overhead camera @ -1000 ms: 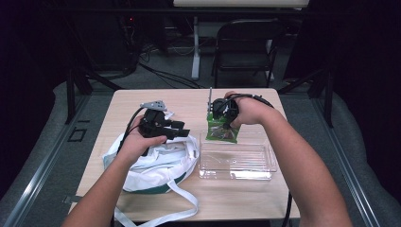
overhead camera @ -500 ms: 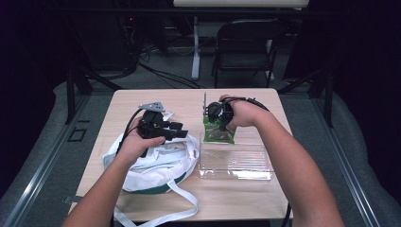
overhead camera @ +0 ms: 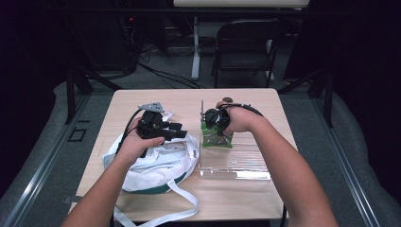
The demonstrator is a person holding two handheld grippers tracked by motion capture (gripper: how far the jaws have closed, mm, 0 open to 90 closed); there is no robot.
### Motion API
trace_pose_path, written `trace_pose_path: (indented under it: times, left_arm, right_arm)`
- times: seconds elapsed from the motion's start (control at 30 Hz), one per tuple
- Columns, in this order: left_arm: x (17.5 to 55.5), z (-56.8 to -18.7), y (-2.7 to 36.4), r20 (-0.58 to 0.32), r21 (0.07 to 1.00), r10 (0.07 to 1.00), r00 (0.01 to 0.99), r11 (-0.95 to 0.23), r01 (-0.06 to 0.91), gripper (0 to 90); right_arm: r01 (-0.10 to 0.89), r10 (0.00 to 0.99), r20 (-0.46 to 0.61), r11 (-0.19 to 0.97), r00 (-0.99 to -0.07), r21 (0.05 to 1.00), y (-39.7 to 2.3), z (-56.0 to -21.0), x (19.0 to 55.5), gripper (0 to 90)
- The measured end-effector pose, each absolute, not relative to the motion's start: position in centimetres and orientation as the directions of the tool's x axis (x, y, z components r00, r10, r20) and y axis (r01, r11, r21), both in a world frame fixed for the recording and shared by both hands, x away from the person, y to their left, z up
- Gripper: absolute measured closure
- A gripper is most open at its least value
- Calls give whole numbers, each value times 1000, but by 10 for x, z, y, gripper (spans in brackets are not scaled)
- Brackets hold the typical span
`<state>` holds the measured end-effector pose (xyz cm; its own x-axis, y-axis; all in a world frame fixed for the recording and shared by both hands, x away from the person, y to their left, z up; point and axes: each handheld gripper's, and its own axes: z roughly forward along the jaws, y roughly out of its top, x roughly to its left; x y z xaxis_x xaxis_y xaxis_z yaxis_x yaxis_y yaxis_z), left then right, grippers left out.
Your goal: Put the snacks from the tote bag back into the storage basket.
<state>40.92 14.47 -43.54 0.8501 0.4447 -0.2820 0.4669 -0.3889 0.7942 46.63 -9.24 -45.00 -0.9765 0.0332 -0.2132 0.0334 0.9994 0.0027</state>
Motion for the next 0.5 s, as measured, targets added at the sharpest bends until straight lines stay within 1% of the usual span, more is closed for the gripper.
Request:
trace_pose_path:
  times: [0.33, 0.5]
  left_arm:
    - [409, -435, 146, -279, 794, 448, 850, -390, 466, 536]
    - [409, -435, 146, -280, 794, 447, 849, -390, 467, 536]
  right_arm:
    - [19, 19, -207, 1000, -978, 4, -93, -454, 468, 723]
    - [32, 36, -213, 999, -976, 21, -95, -456, 469, 679]
